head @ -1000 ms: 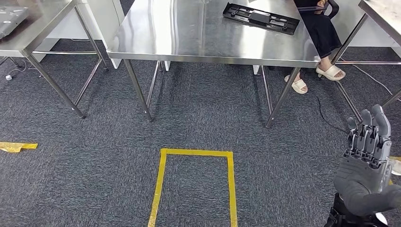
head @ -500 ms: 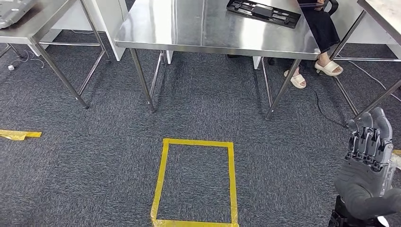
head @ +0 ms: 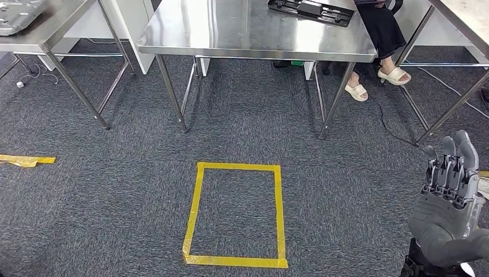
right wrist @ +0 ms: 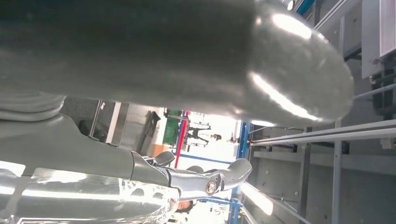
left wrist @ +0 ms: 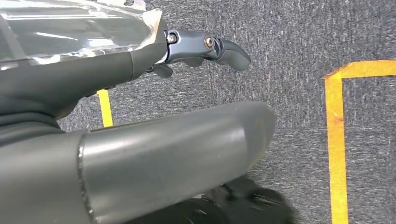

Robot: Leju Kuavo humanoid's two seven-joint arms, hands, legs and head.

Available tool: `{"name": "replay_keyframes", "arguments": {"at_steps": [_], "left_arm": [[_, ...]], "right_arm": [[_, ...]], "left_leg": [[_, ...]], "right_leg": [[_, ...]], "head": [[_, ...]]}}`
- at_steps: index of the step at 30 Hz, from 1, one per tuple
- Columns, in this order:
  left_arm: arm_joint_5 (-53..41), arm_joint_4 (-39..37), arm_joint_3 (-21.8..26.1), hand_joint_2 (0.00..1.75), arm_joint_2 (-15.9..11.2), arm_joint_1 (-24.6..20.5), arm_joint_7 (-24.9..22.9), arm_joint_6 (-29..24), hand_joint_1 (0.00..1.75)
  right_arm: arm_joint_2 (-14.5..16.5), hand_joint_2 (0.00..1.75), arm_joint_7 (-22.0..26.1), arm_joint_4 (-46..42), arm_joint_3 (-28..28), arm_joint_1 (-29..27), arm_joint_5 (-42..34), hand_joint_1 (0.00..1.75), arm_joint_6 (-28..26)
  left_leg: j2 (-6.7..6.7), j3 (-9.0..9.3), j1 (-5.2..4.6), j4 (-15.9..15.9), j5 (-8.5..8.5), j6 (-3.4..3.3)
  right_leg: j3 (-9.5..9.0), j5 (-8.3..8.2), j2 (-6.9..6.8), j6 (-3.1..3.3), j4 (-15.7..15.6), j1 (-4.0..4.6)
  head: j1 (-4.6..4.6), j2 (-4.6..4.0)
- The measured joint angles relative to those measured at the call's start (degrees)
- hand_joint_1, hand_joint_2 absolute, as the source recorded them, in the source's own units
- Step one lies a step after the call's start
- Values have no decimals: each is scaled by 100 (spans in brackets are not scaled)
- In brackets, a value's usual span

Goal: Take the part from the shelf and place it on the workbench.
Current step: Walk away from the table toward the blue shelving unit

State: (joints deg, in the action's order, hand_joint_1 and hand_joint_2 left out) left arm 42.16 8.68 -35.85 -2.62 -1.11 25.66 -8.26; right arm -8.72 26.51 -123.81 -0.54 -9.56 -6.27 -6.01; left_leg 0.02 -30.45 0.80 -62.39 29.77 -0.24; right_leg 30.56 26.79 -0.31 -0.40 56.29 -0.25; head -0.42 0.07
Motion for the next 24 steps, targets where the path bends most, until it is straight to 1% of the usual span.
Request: {"name": "replay_keyframes", "arguments": {"at_steps": [1, 2, 3, 4, 5, 6, 7, 8, 9, 10, 11, 12, 13, 14, 15, 16, 17, 18, 19, 20, 21, 22, 23, 24], "left_arm": [[-1, 0, 0, 0, -4, -4, 1, 1, 0], [-2, 0, 0, 0, -9, -8, 1, 2, 0], [-3, 0, 0, 0, -13, -9, 2, 4, 0], [-5, 0, 0, 0, -11, -8, 3, 3, 0], [-16, 0, 0, 0, -8, -8, 10, -10, 0], [-38, 0, -3, 0, -7, -11, 18, -43, 0], [-60, 0, -9, 0, -5, -14, 26, -82, 0], [-82, 0, -16, 0, -6, -19, 32, -119, 0], [-96, 0, -23, 0, -7, -20, 32, -144, 0], [-98, 0, -28, 0, -7, -20, 29, -154, 0], [-101, 0, -31, 0, -5, -20, 26, -158, 0], [-104, 0, -33, 0, -3, -20, 22, -163, 0], [-110, 0, -40, 0, 3, -20, 20, -169, 0], [-118, 0, -50, 0, 9, -20, 18, -175, 0], [-125, 0, -61, 0, 12, -20, 17, -179, 0], [-131, 0, -72, 0, 17, -20, 17, -185, 0], [-134, 0, -79, 0, 17, -20, 17, -191, 0], [-137, 0, -83, 0, 17, -20, 16, -195, 0], [-138, 0, -86, 0, 21, -23, 14, -199, 0], [-139, 0, -89, 0, 20, -26, 12, -202, 0], [-140, 0, -96, 0, 21, -28, 9, -203, 0], [-144, 0, -105, 0, 24, -29, 8, -204, 0], [-146, 0, -116, 0, 27, -26, 8, -207, 0], [-149, 0, -126, 0, 28, -20, 7, -210, 0]], "right_arm": [[-1, 0, 2, -1, 3, 0, -1, 0, 0], [-2, 0, 5, -1, 4, 0, -2, 0, 0], [-4, 0, 7, -2, 5, 0, -4, 0, 0], [-8, 0, 9, -4, 7, 0, -5, 0, 0], [-11, 0, 11, -6, 7, -2, -8, 0, -1], [-18, 0, 13, -8, 7, -3, -18, 0, -1], [-26, 0, 15, -10, 8, -3, -36, 0, -1], [-32, 0, 16, -10, 8, -5, -64, 0, 0], [-38, 0, 17, -9, 7, -5, -100, 0, 4], [-42, 0, 17, -9, 7, -6, -132, 0, 10], [-43, 0, 17, -8, 6, -7, -160, 0, 15], [-44, 0, 17, -8, 5, -7, -180, 0, 20], [-44, 0, 17, -8, 5, -7, -191, 0, 22], [-45, 0, 17, -8, 5, -6, -197, 0, 22], [-48, 0, 17, -8, 5, -2, -199, 0, 22], [-52, 0, 17, -8, 4, 2, -198, 0, 22], [-59, 0, 18, -8, 3, 1, -198, 0, 22], [-67, 0, 19, -8, 2, -6, -197, 0, 22], [-74, 0, 22, -8, 2, -24, -197, 0, 22], [-79, 0, 26, -9, 2, -44, -197, 0, 22], [-82, 0, 34, -10, 2, -61, -197, 0, 23], [-85, 0, 43, -11, 1, -72, -197, 0, 25], [-85, 0, 53, -11, 1, -78, -197, 0, 27], [-86, 0, 64, -12, 0, -82, -197, 0, 29]], "left_leg": [[-7, 202, -11, 319, -10, -27], [-14, 298, -28, 498, 12, -49], [-17, 300, -48, 546, 15, -70], [-15, 259, -53, 563, -17, -103], [-5, 217, -51, 589, -56, -142], [8, 164, -43, 614, -105, -190], [28, 104, -30, 638, -156, -229], [52, 47, -26, 647, -199, -253], [78, -16, -26, 645, -243, -267], [112, -73, -27, 642, -286, -266], [151, -129, -26, 637, -329, -258], [196, -180, -24, 632, -364, -245], [245, -217, -20, 628, -394, -229], [295, -231, -15, 622, -417, -209], [344, -235, -23, 614, -434, -185], [390, -234, -33, 606, -455, -152], [438, -229, -46, 595, -475, -120], [486, -233, -59, 586, -494, -89], [538, -232, -57, 584, -511, -59], [553, -237, -44, 570, -504, -25], [485, -264, -28, 512, -441, 10], [365, -330, -13, 353, -300, 42], [213, -451, -2, 60, -84, 67], [83, -604, -1, -328, 162, 77]], "right_leg": [[40, -17, -4, -27, 36, 11], [72, -39, -10, -60, 60, 20], [98, -68, -16, -105, 68, 26], [125, -98, -20, -152, 69, 27], [170, -92, -18, -187, 96, 22], [238, -16, -12, -201, 190, 19], [338, 137, -4, -192, 382, 18], [456, 350, 3, -170, 672, 5], [578, 568, 7, -158, 1037, -1], [675, 715, 9, -172, 1380, -14], [706, 760, 9, -218, 1608, -31], [649, 710, 5, -286, 1657, -52], [470, 586, -11, -360, 1460, -76], [193, 453, -64, -424, 1074, -98], [-114, 374, -162, -454, 612, -102], [-361, 334, -248, -448, 218, -82], [-486, 338, -311, -423, -30, -59], [-513, 362, -322, -379, -131, -32], [-471, 361, -276, -322, -135, -19], [-429, 348, -225, -259, -136, -49], [-409, 326, -173, -185, -136, -70], [-387, 293, -128, -106, -141, -90], [-367, 259, -83, -40, -143, -101], [-342, 231, -40, 9, -140, -82]], "head": [[-2, 0], [-2, 0], [-5, 0], [-5, 0], [-4, 0], [-15, 0], [-25, 0], [-37, 0], [-49, 0], [-52, 0], [-52, 0], [-52, 0], [-52, 0], [-52, 0], [-55, 0], [-55, 0], [-52, 0], [-49, 0], [-41, 0], [-37, 0], [-32, 0], [-26, 0], [-21, 0], [-15, 0]]}}
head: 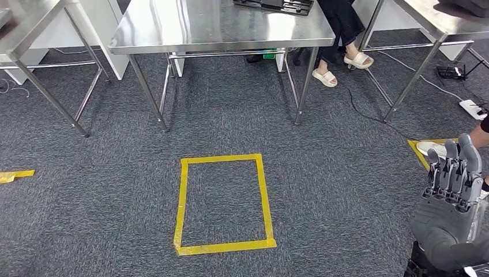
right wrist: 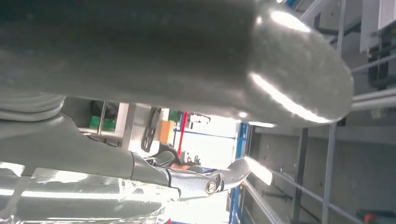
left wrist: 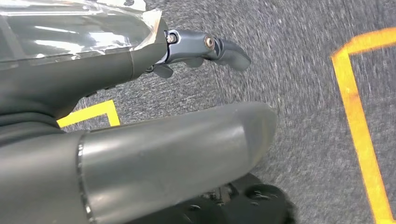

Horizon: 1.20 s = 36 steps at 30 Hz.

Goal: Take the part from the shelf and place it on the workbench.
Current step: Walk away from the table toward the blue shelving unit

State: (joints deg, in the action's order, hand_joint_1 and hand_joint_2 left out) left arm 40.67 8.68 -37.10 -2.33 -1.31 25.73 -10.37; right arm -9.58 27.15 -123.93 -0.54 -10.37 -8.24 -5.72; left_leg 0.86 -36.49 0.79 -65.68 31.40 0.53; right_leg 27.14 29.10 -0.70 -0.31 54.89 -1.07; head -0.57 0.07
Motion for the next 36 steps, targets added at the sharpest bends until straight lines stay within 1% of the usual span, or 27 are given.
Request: {"name": "replay_keyframes", "arguments": {"at_steps": [1, 2, 3, 4, 5, 7, 9, 11, 12, 14, 16, 17, 18, 19, 20, 21, 22, 23, 24, 27, 29, 31, 32, 33, 34, 35, 36], "left_arm": [[-1, 0, -7, 0, 1, 7, 1, -4, 0], [-1, 0, -10, 0, 1, 14, 1, -9, 0], [-1, 0, -14, 0, 0, 19, 1, -12, 0], [-1, 0, -16, 0, 1, 21, 2, -13, 0], [-1, 0, -18, 0, 1, 23, 2, -14, 0], [-4, -2, -21, 0, -6, 25, 2, -18, 0], [-19, -4, -30, 0, -12, 28, 0, -24, 0], [-39, -1, -39, 0, -7, 10, -1, -25, 0], [-47, 3, -42, 0, -4, -3, -2, -25, 0], [-55, 12, -45, 0, 4, -16, -13, -18, 0], [-63, 13, -49, 0, 1, -13, -30, -4, 0], [-67, 13, -52, 0, 1, -11, -39, 2, 0], [-72, 13, -58, 0, 1, -11, -46, 4, 0], [-74, 13, -67, 0, 1, -12, -55, 5, 0], [-79, 14, -79, 0, 2, -13, -66, 7, 0], [-85, 15, -92, 0, 1, -15, -75, 7, 0], [-91, 16, -105, 0, -5, -17, -81, 7, 0], [-97, 17, -116, 0, -9, -18, -84, 6, 0], [-100, 19, -124, 0, -15, -19, -84, 5, 0], [-101, 32, -140, 0, -16, -28, -84, 5, 0], [-104, 37, -145, 0, -17, -35, -85, 6, 0], [-114, 38, -150, 0, -21, -34, -109, 10, 0], [-124, 37, -154, 0, -25, -31, -139, 10, 0], [-134, 37, -163, 0, -29, -29, -178, 10, 0], [-148, 38, -173, 0, -32, -29, -225, 9, 0], [-163, 39, -186, 0, -35, -29, -272, 7, 0], [-186, 41, -203, 0, -38, -29, -317, 2, 0]], "right_arm": [[-1, 0, 7, 0, -1, -6, 0, 0, 2], [-1, 0, 15, 1, -1, -15, 0, 0, 3], [-3, 0, 21, 1, 0, -26, -1, 0, 4], [-7, 0, 30, 1, 1, -36, -4, 0, 4], [-11, 0, 42, 1, 2, -43, -8, 0, 4], [-21, 0, 65, 2, 3, -52, -16, 0, 5], [-34, 0, 52, 5, 0, -64, -15, 0, 26], [-67, 0, -82, 23, -12, -83, 1, 0, 87], [-89, 0, -178, 55, -30, -94, 22, 0, 125], [-146, 0, -458, 215, -124, -101, 112, 0, 204], [-202, 0, -799, 590, -326, -128, 234, 0, 263], [-223, 0, -903, 818, -453, -160, 285, 0, 274], [-236, 0, -935, 1025, -572, -196, 315, 0, 273], [-245, 0, -923, 1183, -666, -222, 333, 0, 268], [-256, 0, -914, 1303, -741, -236, 342, 0, 263], [-272, 0, -909, 1388, -792, -238, 343, 0, 259], [-291, 0, -910, 1456, -833, -234, 340, 0, 254], [-309, 0, -914, 1509, -869, -233, 335, 0, 245], [-323, 0, -919, 1548, -900, -233, 331, 0, 233], [-354, 0, -960, 1625, -963, -241, 307, 0, 210], [-373, 0, -1221, 1688, -1020, -228, 260, 0, 256], [-389, 0, -1751, 1983, -1150, -183, 214, 0, 336], [-389, 0, -2017, 2314, -1256, -156, 196, 0, 363], [-377, 0, -2221, 2774, -1390, -110, 209, 0, 350], [-346, 0, -2359, 3358, -1549, -36, 244, 0, 310], [-292, 0, -2441, 4054, -1724, 75, 297, 0, 253], [-214, 0, -2472, 4820, -1895, 226, 361, 0, 178]], "left_leg": [[-63, -154, 0, -405, 206, 1], [-86, -258, 0, -705, 312, -3], [-95, -266, 0, -803, 292, -13], [-103, -165, 0, -673, 158, -31], [-139, 30, 0, -339, -46, -58], [-347, 455, 5, 428, -354, -126], [-484, 628, -5, 770, -413, -170], [-367, 633, -9, 876, -406, -204], [-293, 638, 0, 942, -412, -229], [-156, 639, 29, 1028, -450, -267], [-14, 628, 23, 1036, -463, -283], [59, 621, 22, 1033, -464, -282], [129, 616, 22, 1030, -465, -281], [195, 615, 25, 1025, -465, -276], [259, 620, 32, 1017, -460, -266], [319, 626, 30, 1000, -450, -244], [372, 632, 21, 981, -432, -210], [420, 638, 6, 962, -416, -170], [467, 646, -11, 949, -403, -132], [577, 673, 4, 941, -373, -37], [362, 567, 38, 664, -141, 6], [36, 251, 49, -70, 288, 12], [-47, 74, 47, -456, 452, 9], [-86, -43, 46, -700, 512, 3], [-102, -60, 46, -727, 451, -7], [-124, 33, 47, -522, 287, -18], [-190, 214, 53, -143, 66, -29]], "right_leg": [[24, -25, 47, 35, 3, 18], [44, -47, 106, 51, 6, 35], [60, -63, 170, 58, 12, 48], [66, -74, 237, 59, 19, 57], [67, -79, 305, 57, 31, 63], [99, -82, 428, 46, 60, 74], [154, -100, 538, -2, 80, 75], [232, -138, 639, -87, 88, 81], [291, -130, 598, -119, 127, 85], [508, 36, 370, -143, 473, 101], [877, 354, 172, -152, 1237, 71], [1045, 467, 146, -178, 1586, 45], [1128, 501, 131, -223, 1762, 17], [1088, 438, 110, -286, 1693, -11], [924, 296, 63, -361, 1383, -36], [686, 128, -59, -428, 931, -56], [481, -11, -192, -456, 536, -53], [339, -105, -286, -442, 256, -45], [295, -144, -340, -399, 133, -28], [356, -177, -160, -237, 140, -31], [359, -224, -34, -134, 127, -78], [387, -258, 87, -65, 125, -73], [400, -267, 151, -47, 126, -55], [408, -273, 220, -39, 127, -38], [409, -277, 290, -37, 131, -26], [407, -278, 361, -39, 138, -21], [404, -278, 434, -42, 149, -20]], "head": [[1, 0], [2, 0], [2, 0], [3, 0], [4, 0], [-2, 0], [5, 0], [17, 0], [15, 0], [-8, 0], [-28, 0], [-31, 0], [-33, 0], [-37, 0], [-37, 0], [-40, 0], [-44, 0], [-43, 0], [-42, 0], [-31, 0], [-19, 0], [0, 0], [6, 0], [7, 0], [6, 0], [7, 0], [9, 0]]}}
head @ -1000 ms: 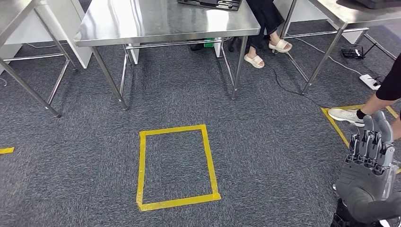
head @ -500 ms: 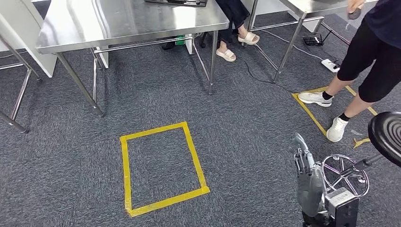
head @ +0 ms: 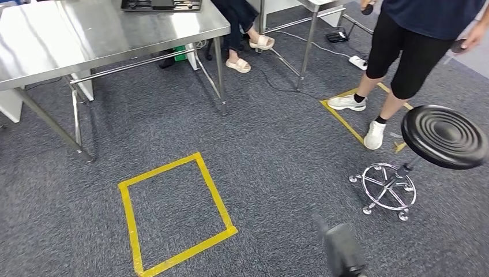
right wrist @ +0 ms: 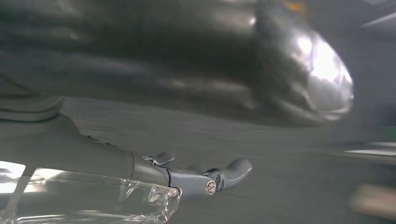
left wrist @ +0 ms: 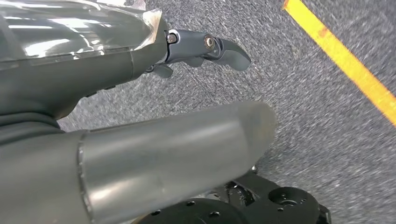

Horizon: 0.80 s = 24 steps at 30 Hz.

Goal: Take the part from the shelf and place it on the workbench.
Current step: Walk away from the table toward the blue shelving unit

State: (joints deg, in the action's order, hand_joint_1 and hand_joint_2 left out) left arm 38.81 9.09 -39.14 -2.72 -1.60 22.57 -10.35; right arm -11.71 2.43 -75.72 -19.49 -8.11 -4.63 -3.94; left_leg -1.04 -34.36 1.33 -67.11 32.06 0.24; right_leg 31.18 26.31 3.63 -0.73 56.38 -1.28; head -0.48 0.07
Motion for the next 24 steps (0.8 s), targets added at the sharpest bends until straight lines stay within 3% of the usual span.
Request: {"name": "replay_keyframes", "arguments": {"at_steps": [2, 4, 6, 8, 10, 12, 13, 14, 15, 17, 19, 21, 22, 24], "left_arm": [[-49, 5, -49, 0, -9, -2, -88, -19, 0], [-92, 19, -101, 0, -15, -4, -169, -47, 0], [-116, 44, -136, 0, -14, -8, -210, -79, 0], [-134, 69, -168, 0, -22, -16, -232, -98, 0], [-154, 81, -212, 0, -42, -16, -274, -103, 0], [-165, 86, -250, 0, -59, -17, -314, -104, 0], [-170, 92, -261, 0, -66, -25, -330, -103, 0], [-175, 100, -269, 0, -70, -38, -346, -100, 0], [-186, 112, -277, 0, -74, -54, -363, -94, 0], [-205, 133, -302, 0, -92, -84, -387, -84, 0], [-210, 145, -329, 0, -129, -107, -398, -77, 0], [-190, 158, -343, 0, -154, -134, -401, -63, 0], [-175, 166, -346, 0, -161, -145, -400, -51, 0], [-154, 178, -352, 0, -179, -144, -396, -17, 0]], "right_arm": [[207, 0, -46, 1592, -287, 305, 13, 0, -107], [407, 0, -195, 2937, -432, 503, -89, 0, -165], [547, 0, -462, 3914, -471, 578, -248, 0, -196], [632, 0, -779, 4635, -480, 602, -396, 0, -226], [683, 0, -1048, 5174, -479, 641, -486, 0, -208], [711, 0, -1203, 5568, -477, 668, -531, 0, -169], [726, 0, -1249, 5716, -476, 670, -554, 0, -153], [740, 0, -1284, 5833, -473, 669, -580, 0, -144], [757, 0, -1310, 5931, -467, 671, -604, 0, -132], [785, 0, -1337, 6072, -446, 702, -640, 0, -107], [805, 0, -1343, 6174, -421, 747, -679, 0, -97], [816, 0, -1341, 6267, -389, 766, -752, 0, -119], [823, 0, -1333, 6304, -369, 766, -793, 0, -141], [838, 0, -1304, 6356, -320, 767, -854, 0, -186]], "left_leg": [[-307, 332, 21, 709, -277, -15], [-470, 432, 8, 950, -309, -36], [-336, 434, -12, 977, -338, -99], [-181, 447, -2, 1029, -377, -179], [15, 445, -15, 1052, -389, -218], [226, 435, -36, 1050, -383, -226], [316, 432, -39, 1049, -380, -225], [400, 435, -37, 1049, -376, -221], [476, 443, -32, 1049, -369, -211], [611, 475, -48, 1045, -342, -163], [721, 528, -73, 1043, -308, -88], [814, 585, -64, 1057, -279, -14], [757, 596, -50, 1032, -237, 23], [440, 477, -25, 697, 28, 73]], "right_leg": [[28, 3, 124, -22, 41, 24], [106, -10, 226, -84, 65, 32], [170, -33, 312, -166, 62, 16], [291, 79, 139, -187, 266, 37], [623, 404, -157, -145, 926, 58], [954, 675, -273, -144, 1624, 52], [986, 694, -298, -177, 1724, 44], [886, 624, -329, -228, 1574, 32], [666, 493, -392, -283, 1200, 19], [176, 229, -657, -330, 360, 18], [1, 120, -795, -260, 47, 51], [16, 96, -679, -162, 57, 59], [12, 87, -617, -124, 48, 37], [-9, 52, -498, -34, 29, -16]], "head": [[2, 0], [1, 0], [0, 0], [-24, 0], [-60, 0], [-74, 0], [-75, 0], [-76, 0], [-77, 0], [-80, 0], [-61, 0], [-38, 0], [-28, 0], [-6, 0]]}}
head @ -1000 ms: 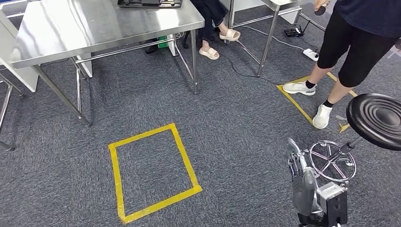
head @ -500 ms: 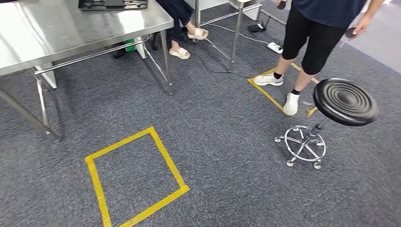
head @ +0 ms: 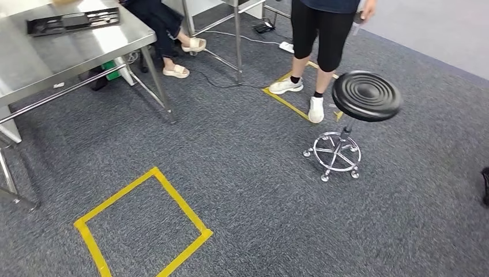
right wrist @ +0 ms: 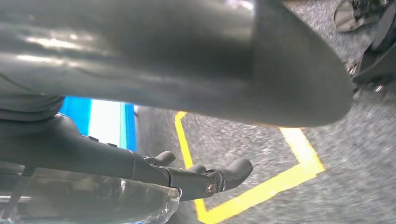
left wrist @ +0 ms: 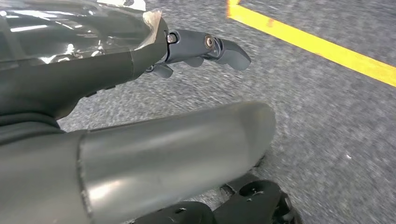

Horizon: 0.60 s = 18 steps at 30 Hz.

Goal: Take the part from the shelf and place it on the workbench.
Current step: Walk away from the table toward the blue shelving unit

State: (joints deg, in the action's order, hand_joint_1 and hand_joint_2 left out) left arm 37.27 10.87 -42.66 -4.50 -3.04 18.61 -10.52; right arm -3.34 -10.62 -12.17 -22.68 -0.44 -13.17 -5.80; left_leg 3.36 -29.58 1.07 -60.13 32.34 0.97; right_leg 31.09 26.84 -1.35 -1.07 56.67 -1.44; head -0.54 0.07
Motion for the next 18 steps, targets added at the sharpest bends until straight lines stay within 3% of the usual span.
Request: {"name": "replay_keyframes", "arguments": {"at_steps": [2, 3, 4, 5, 6, 8, 10, 12, 13, 15, 17, 18], "left_arm": [[5, 2, -7, 0, -20, 28, 4, 23, 0], [6, 2, -9, 0, -26, 45, 4, 26, 0], [7, 2, -11, 0, -28, 55, 4, 29, 0], [8, 2, -12, 0, -28, 60, 5, 32, 0], [9, 2, -13, 0, -30, 62, 7, 35, 0], [19, 2, -14, 0, -37, 63, 10, 39, 0], [28, 2, -14, 0, -45, 62, 10, 41, 0], [31, 5, -14, 0, -45, 54, 10, 43, 0], [31, 8, -14, 0, -44, 46, 11, 43, 0], [35, 14, -14, 0, -44, 35, 13, 43, 0], [49, 15, -14, 0, -46, 50, 15, 43, 0], [56, 15, -14, 0, -48, 62, 15, 43, 0]], "right_arm": [[7, 0, 26, 35, 43, 4, -26, 0, -19], [8, 0, 36, 52, 61, 4, -34, 0, -20], [10, 0, 47, 66, 73, 3, -41, 0, -23], [11, 0, 62, 81, 83, 1, -50, 0, -28], [14, 0, 79, 95, 90, 1, -59, 0, -35], [20, 0, 111, 111, 99, 7, -75, 0, -60], [25, 0, 130, 120, 116, 19, -84, 0, -86], [25, 0, 134, 133, 137, 9, -88, 0, -98], [26, 0, 135, 143, 149, -3, -88, 0, -99], [33, 0, 137, 160, 169, -7, -88, 0, -101], [37, 0, 146, 165, 180, 11, -88, 0, -106], [36, 0, 154, 167, 182, 17, -88, 0, -109]], "left_leg": [[-289, -340, 7, -760, 423, 4], [-333, -516, 6, -1120, 563, 0], [-347, -619, 7, -1302, 579, -5], [-355, -623, 9, -1269, 474, -12], [-374, -518, 15, -1005, 268, -21], [-550, -190, 38, -242, -142, -37], [-702, -21, 40, 173, -279, -65], [-642, -13, 10, 219, -282, -129], [-575, -10, 7, 238, -305, -176], [-438, -11, 14, 284, -350, -272], [-284, -27, -1, 295, -361, -318], [-201, -33, -10, 293, -360, -323]], "right_leg": [[19, -19, 128, 59, 3, 14], [27, -23, 205, 72, 5, 30], [29, -25, 283, 77, 10, 43], [26, -25, 364, 76, 16, 51], [18, -24, 440, 75, 24, 53], [16, -19, 587, 62, 56, 71], [58, -25, 713, 13, 78, 94], [118, -56, 827, -67, 62, 84], [149, -57, 811, -98, 79, 77], [320, 90, 567, -110, 358, 85], [668, 423, 278, -77, 1073, 84], [846, 566, 229, -78, 1450, 74]], "head": [[14, 0], [13, 0], [14, 0], [13, 0], [14, 0], [14, 0], [11, 0], [9, 0], [9, 0], [-11, 0], [-32, 0], [-37, 0]]}}
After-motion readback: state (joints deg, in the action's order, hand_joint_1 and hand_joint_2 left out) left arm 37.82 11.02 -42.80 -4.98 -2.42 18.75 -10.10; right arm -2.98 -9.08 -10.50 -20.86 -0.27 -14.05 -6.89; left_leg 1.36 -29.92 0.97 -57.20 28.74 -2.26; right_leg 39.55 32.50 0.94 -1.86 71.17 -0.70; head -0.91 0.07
